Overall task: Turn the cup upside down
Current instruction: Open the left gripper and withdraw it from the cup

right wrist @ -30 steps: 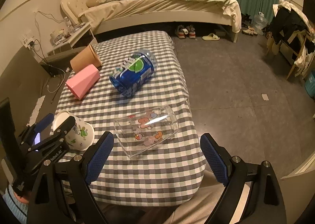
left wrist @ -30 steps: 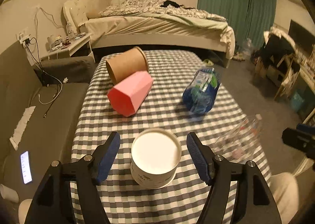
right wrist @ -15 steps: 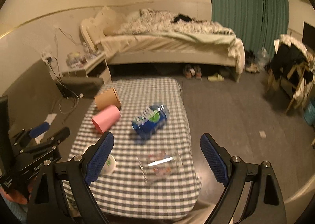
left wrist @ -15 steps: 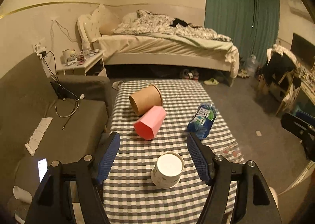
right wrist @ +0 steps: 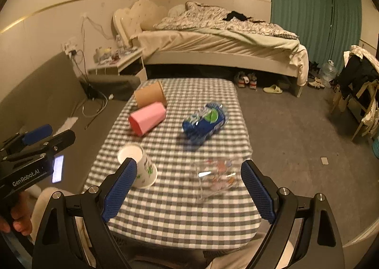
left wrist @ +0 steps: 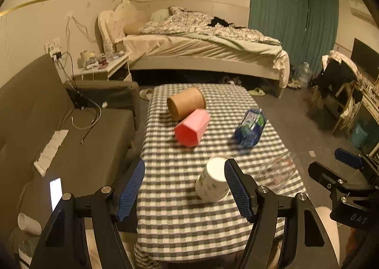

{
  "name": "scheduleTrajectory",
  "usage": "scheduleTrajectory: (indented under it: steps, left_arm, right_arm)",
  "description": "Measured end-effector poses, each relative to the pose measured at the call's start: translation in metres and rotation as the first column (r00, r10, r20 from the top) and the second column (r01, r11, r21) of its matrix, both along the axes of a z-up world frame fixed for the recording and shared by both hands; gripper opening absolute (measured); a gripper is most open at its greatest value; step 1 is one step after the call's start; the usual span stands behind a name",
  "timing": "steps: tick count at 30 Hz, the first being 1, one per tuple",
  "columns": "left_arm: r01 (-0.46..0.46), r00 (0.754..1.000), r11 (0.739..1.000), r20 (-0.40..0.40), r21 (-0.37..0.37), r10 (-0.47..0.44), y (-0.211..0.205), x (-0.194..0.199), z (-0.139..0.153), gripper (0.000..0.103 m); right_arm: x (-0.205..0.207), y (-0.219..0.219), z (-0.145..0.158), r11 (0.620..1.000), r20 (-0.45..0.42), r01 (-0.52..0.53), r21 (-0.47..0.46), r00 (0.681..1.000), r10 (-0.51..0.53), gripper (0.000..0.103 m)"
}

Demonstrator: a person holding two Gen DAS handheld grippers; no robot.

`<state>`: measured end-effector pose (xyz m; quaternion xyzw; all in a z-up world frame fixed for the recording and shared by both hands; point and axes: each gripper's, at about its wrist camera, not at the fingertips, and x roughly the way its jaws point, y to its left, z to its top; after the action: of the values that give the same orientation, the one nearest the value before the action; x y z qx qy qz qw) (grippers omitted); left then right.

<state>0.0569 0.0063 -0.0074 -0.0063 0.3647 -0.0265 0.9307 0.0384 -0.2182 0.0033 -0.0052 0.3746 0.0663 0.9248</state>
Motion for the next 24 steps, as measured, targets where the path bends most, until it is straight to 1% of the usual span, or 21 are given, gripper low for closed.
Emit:
scheduleTrajectory:
  steps: [3,6,11,14,15,17,19,24]
  left_arm:
    - [-0.003,1.000,1.000,-0.017,0.001,0.003,0.002,-0.004,-0.010,0.072]
    - [-0.005,1.000,1.000,-0.030,0.008,0.005,0.003,-0.007,-0.017,0.072]
    - [-0.007,0.999,1.000,-0.032,0.008,0.007,0.004,-0.008,-0.023,0.073]
    - [-0.033,0.999,0.999,-0.028,-0.004,0.033,0.006,-0.006,-0.024,0.093]
    - [-0.039,0.999,0.999,-0.019,-0.011,0.039,0.007,-0.007,-0.023,0.094]
    - [-0.044,0.999,0.999,-0.012,-0.024,0.043,0.009,-0.008,-0.023,0.096]
    - [-0.052,0.998,0.998,-0.022,-0.022,0.052,0.010,-0.006,-0.024,0.097]
    - [-0.065,0.998,0.998,-0.027,-0.017,0.064,0.013,-0.005,-0.025,0.097]
  right_arm:
    - [0.002,0.003,-0.013,1.000,-0.016,-0.002,-0.008,1.000,0.002,0.090]
    - [0.005,0.002,-0.024,1.000,-0.032,0.009,0.003,0.999,-0.009,0.090]
    - [0.006,0.005,-0.034,1.000,-0.049,0.018,0.011,0.999,-0.017,0.090]
    - [0.005,0.006,-0.036,1.000,-0.050,0.015,0.006,0.999,-0.014,0.090]
    - [0.005,0.007,-0.036,1.000,-0.046,0.013,0.001,0.999,-0.013,0.090]
    - [0.006,0.007,-0.035,1.000,-0.039,0.017,-0.010,0.999,-0.018,0.099]
    - [0.006,0.007,-0.034,1.000,-0.030,0.027,-0.013,0.999,-0.027,0.102]
    - [0.007,0.007,-0.036,0.999,-0.038,0.037,-0.014,0.999,-0.037,0.103]
